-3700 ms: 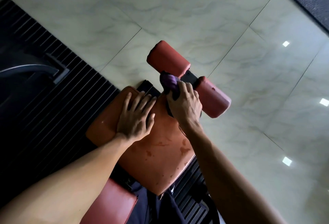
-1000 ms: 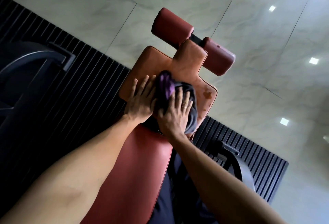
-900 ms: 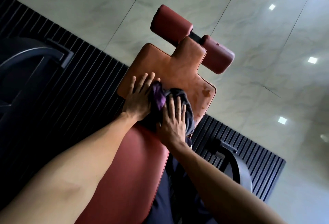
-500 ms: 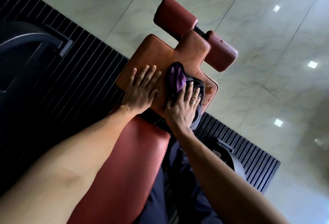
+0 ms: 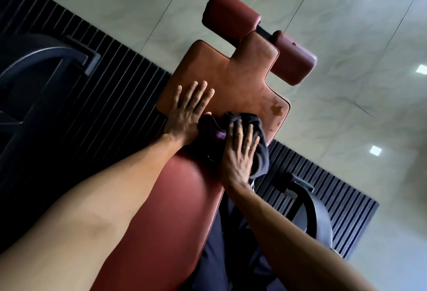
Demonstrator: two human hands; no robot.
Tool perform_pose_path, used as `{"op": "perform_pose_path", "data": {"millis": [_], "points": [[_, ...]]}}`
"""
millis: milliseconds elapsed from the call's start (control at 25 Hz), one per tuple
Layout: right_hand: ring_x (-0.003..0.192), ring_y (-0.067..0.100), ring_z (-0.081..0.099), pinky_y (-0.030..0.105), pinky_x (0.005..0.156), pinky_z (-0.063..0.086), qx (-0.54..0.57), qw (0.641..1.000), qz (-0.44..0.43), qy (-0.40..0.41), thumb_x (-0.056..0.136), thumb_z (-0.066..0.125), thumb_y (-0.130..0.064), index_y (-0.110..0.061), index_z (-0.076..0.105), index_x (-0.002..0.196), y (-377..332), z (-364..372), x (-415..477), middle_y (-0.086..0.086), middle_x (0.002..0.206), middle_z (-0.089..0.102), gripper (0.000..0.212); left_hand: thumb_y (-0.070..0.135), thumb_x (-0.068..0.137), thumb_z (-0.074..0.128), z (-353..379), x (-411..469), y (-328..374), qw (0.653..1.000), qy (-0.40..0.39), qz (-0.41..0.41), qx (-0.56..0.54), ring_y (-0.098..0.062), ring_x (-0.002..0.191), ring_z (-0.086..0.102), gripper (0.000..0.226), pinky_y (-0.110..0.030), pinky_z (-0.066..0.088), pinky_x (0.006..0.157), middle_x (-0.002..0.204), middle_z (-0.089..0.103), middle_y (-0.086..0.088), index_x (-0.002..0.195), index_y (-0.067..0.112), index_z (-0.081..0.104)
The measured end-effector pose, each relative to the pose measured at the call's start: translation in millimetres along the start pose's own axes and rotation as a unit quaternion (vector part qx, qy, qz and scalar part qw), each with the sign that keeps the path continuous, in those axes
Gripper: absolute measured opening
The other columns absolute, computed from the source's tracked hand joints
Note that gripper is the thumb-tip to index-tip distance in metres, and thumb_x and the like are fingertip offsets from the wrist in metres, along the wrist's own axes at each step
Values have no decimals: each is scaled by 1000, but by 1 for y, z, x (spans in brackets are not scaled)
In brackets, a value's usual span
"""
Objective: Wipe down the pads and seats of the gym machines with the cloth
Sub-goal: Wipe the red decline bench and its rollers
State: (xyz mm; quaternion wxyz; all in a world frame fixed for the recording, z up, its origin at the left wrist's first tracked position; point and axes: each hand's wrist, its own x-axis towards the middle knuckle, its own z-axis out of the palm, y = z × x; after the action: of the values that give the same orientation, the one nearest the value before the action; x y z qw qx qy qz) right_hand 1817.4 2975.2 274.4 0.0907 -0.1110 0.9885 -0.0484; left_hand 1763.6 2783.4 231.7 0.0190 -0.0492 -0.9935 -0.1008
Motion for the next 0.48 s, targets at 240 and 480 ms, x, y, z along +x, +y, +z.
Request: {"op": "perform_pose_path", "data": {"millis": [240,480], "points": [[154,39,17,58,124,12,18,995,-95,-2,95,42,-19,-10,33,157,-14,2,24,11,165,29,63,49,103,29,-3,-1,-2,1000,0,17,0,-31,153,16,65,-61,15,121,166,17,-11,159,16,23],[156,32,5,49,127,1,28,999,-13,-28,97,42,-46,-18,24,160,53,-11,-7,7,168,20,72,44,106,30,-3,0,0,1000,-14,6,-24,-28,155,9,61,-59,5,123,168,11,-6,160,19,18]]}}
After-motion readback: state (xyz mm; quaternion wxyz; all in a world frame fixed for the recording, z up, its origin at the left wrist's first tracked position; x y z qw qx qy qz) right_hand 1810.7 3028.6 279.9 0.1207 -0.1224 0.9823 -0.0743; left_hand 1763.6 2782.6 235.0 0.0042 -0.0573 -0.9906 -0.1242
